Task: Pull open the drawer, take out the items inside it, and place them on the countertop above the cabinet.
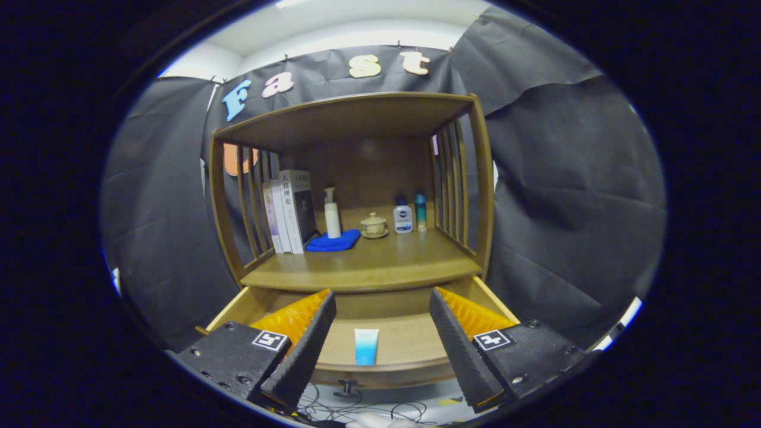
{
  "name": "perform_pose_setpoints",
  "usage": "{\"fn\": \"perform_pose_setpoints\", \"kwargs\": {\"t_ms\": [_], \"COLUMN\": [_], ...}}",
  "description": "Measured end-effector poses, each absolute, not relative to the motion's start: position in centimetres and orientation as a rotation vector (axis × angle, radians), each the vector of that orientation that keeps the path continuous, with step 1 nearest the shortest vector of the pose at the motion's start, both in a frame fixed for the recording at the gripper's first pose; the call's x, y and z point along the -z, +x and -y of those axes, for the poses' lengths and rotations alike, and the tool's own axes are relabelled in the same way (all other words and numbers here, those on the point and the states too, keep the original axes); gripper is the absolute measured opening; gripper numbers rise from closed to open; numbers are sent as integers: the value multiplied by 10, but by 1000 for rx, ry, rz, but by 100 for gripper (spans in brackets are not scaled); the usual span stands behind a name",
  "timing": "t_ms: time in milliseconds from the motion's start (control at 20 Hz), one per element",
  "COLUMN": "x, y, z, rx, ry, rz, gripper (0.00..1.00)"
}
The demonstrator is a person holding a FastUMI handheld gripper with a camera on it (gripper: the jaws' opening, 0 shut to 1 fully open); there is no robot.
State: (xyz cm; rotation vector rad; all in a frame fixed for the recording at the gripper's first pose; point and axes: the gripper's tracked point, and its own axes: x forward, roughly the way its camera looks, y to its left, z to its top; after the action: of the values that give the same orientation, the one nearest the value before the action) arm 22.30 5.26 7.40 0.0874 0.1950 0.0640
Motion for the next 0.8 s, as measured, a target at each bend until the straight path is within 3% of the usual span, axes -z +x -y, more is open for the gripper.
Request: {"fn": "perform_pose_setpoints", "kwargs": {"t_ms": [400, 800], "x": [-39, 47], "y": [297, 329], "z": [-86, -104], "rx": [-82, -118], "ry": [25, 16], "rz": [-447, -847], "gripper": [99, 99]}}
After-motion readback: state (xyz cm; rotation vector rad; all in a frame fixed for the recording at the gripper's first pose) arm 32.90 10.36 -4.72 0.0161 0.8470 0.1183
